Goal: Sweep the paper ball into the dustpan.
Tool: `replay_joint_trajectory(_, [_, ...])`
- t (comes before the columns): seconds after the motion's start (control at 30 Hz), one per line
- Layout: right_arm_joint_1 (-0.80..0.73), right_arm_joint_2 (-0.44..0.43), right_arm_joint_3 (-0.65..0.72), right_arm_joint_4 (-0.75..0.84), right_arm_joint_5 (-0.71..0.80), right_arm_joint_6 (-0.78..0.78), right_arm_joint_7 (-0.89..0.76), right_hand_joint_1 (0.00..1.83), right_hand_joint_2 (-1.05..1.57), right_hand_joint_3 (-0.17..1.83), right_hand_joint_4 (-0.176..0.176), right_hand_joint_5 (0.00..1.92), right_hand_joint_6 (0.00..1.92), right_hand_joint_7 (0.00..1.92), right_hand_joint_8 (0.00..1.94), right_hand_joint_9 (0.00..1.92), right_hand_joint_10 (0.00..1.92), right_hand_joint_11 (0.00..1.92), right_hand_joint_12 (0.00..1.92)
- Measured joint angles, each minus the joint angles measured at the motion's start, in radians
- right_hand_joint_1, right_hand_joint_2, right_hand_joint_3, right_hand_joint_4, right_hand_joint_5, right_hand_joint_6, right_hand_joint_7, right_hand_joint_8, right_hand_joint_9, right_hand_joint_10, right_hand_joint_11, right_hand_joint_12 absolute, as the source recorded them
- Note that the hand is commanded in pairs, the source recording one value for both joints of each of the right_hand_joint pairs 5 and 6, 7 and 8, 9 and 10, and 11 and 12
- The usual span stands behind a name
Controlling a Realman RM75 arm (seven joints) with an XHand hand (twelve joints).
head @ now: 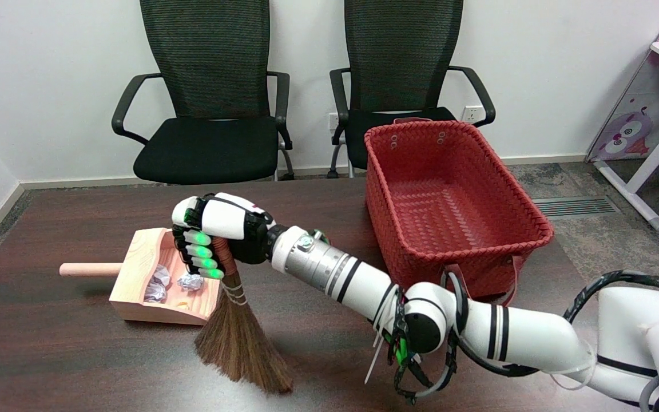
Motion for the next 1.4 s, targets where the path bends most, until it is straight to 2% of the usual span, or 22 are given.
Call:
replay_joint_trajectory(0.97, [0.157, 0.086, -0.06, 0.023, -0.172, 0.028, 0.002, 0.82, 1.55, 1.27, 0.011, 1.92, 1.92, 1.92, 1.92, 1.92, 1.92, 1.92, 1.92])
replay_joint_trajectory(1.07, [0.169, 0.091, -0.063, 0.023, -0.179, 0.029, 0.004, 0.82, 1.54, 1.29, 0.008, 1.92, 1.92, 1.92, 1.92, 1.92, 1.92, 1.92, 1.92])
replay_joint_trajectory(1.17, [0.177, 0.096, -0.066, 0.02, -0.184, 0.029, 0.014, 0.83, 1.48, 1.39, 0.008, 1.92, 1.92, 1.92, 1.92, 1.92, 1.92, 1.92, 1.92])
replay_joint_trajectory(1.4, [0.172, 0.106, -0.068, -0.001, -0.179, 0.032, 0.082, 0.84, 1.46, 1.44, 0.009, 1.92, 1.92, 1.92, 1.92, 1.92, 1.92, 1.92, 1.92])
